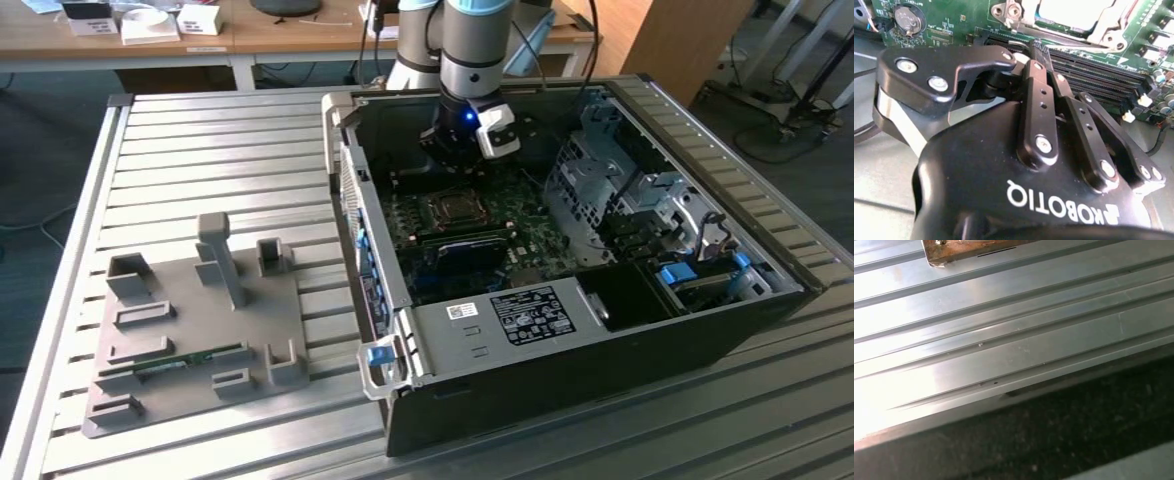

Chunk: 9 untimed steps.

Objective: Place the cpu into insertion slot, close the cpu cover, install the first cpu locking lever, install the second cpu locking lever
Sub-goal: 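Install the first cpu locking lever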

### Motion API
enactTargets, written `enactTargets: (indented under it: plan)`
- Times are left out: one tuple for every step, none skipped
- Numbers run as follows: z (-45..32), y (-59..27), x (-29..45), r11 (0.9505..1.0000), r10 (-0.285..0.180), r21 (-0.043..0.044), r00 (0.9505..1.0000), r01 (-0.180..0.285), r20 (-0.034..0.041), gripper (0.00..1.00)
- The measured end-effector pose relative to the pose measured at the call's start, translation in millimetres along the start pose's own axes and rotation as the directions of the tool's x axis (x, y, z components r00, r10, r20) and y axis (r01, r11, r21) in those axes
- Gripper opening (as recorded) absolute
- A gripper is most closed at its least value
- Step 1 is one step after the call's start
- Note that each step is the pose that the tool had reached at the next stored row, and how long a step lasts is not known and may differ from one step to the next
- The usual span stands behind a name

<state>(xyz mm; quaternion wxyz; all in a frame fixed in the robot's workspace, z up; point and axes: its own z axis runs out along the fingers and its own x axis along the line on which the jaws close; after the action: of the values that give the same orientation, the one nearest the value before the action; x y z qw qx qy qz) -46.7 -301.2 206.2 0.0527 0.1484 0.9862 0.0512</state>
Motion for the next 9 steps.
enactTargets:
  plan:
    - [0.0,0.0,0.1,1.0,0.0,0.0,1.0,0.0,0.0001,0.11]
    - [0.0,-0.1,0.5,1.0,0.0,-0.0001,1.0,0.0,0.0003,0.11]
    - [0.0,-0.1,1.0,1.0,0.0,-0.0003,1.0,0.0,0.0007,0.11]
    - [-0.1,-0.1,1.4,1.0,0.0,-0.0006,1.0,0.0,0.0008,0.11]
    - [-0.2,-0.2,1.6,1.0,0.0,-0.0016,1.0,0.0,0.0005,0.11]
    - [-0.2,-0.3,1.8,1.0,0.0,-0.004,1.0,0.0,-0.0002,0.11]
    - [-0.2,-0.3,1.9,1.0,0.001,-0.0075,1.0,-0.001,-0.0012,0.11]
    - [-0.2,-0.3,2.0,0.9999,0.001,-0.0101,1.0,-0.001,-0.0019,0.11]
    - [-0.2,-0.3,2.1,0.9999,0.001,-0.0123,1.0,-0.002,-0.0025,0.11]
